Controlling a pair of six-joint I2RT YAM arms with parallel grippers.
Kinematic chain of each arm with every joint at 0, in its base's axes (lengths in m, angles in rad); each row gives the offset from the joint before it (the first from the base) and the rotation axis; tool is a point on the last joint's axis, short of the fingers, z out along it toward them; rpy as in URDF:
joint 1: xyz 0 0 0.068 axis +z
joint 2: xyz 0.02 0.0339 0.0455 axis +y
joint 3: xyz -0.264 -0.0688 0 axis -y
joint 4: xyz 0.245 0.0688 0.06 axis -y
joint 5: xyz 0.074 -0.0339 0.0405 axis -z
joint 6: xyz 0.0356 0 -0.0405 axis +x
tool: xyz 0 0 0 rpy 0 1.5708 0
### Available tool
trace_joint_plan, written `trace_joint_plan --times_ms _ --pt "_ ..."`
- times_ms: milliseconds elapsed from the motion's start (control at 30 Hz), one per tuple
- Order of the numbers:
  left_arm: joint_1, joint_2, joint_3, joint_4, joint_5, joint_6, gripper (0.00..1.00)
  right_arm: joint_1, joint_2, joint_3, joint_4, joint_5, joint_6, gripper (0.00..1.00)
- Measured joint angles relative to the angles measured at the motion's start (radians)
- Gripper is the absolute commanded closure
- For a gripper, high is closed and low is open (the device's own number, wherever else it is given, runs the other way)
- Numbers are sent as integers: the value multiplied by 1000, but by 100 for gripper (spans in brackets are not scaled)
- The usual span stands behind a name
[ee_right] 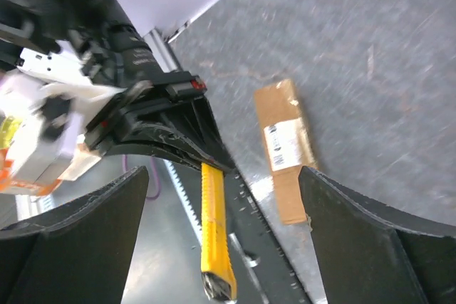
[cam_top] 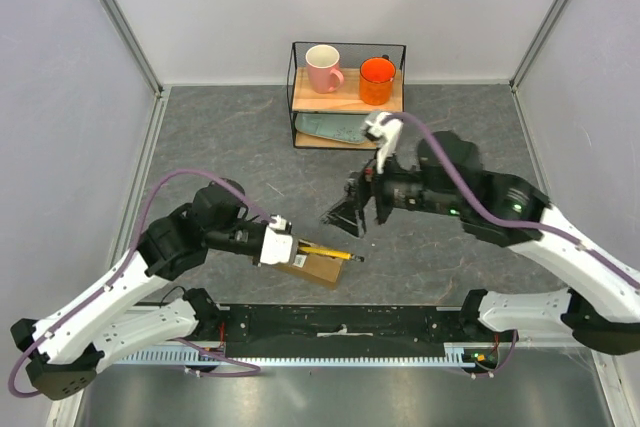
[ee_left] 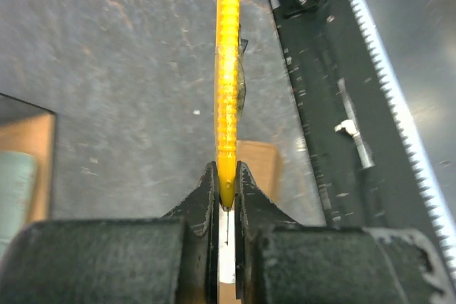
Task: Unpack the express box
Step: Pick up the knife from the center of the board.
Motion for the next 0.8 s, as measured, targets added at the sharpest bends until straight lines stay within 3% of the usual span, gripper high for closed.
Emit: trace_joint_plan --times_ms 167,333,433,533,800 --pt "94 -19 -63 133 123 -355 98 0 -145 -19 37 85 -122 2" --pt "349 41 -77 444 380 -788 98 -1 -282 -71 45 113 -216 2" --pt "400 88 -89 608 483 -985 98 -1 -324 -102 66 85 -235 2" --pt "400 100 -90 699 560 -1083 98 -1 -320 -147 114 49 -235 2" --pt "400 92 -90 783 647 -1159 98 -1 -226 -275 250 -29 -216 2"
